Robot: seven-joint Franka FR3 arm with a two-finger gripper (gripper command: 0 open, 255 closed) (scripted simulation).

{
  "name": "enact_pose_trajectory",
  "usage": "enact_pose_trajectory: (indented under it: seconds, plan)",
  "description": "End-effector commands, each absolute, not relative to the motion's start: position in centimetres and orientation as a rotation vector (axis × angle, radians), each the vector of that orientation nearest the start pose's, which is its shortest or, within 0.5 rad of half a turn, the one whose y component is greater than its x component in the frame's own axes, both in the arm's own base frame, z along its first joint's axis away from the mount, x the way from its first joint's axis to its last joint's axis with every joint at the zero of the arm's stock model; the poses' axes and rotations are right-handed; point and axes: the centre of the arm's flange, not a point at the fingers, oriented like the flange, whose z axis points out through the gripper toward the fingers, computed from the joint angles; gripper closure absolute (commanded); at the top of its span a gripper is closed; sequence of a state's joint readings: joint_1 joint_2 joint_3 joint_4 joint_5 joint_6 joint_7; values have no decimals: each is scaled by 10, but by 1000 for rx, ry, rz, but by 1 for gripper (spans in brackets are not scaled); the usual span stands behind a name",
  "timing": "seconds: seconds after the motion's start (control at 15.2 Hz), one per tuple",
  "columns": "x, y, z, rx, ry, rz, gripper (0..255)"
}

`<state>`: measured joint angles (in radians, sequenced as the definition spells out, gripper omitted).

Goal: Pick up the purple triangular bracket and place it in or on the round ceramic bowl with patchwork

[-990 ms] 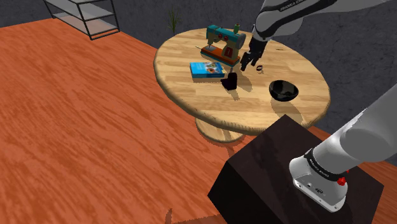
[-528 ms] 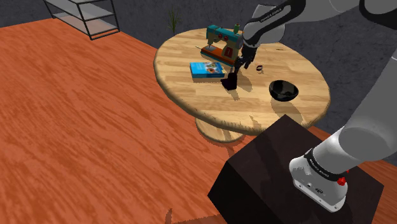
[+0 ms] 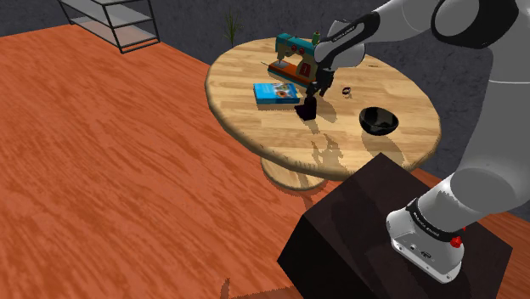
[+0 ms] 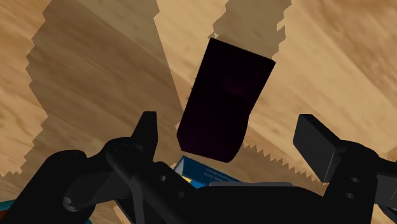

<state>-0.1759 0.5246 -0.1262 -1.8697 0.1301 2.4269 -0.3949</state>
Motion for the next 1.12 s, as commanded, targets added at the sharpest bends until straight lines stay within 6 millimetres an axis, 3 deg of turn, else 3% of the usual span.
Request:
enact_pose_trajectory:
  seconds: [0.0,0.2,0.73,0.79,1.06]
  plan:
    - [616,-186,227,-3131,-22,-71,0]
    - [617,-186,208,-3131,-22,-71,0]
    - [617,-186,208,-3131,-22,-71,0]
    - [617,-186,208,-3131,-22,-71,255]
    - [617,-186,208,-3131,-22,-71,255]
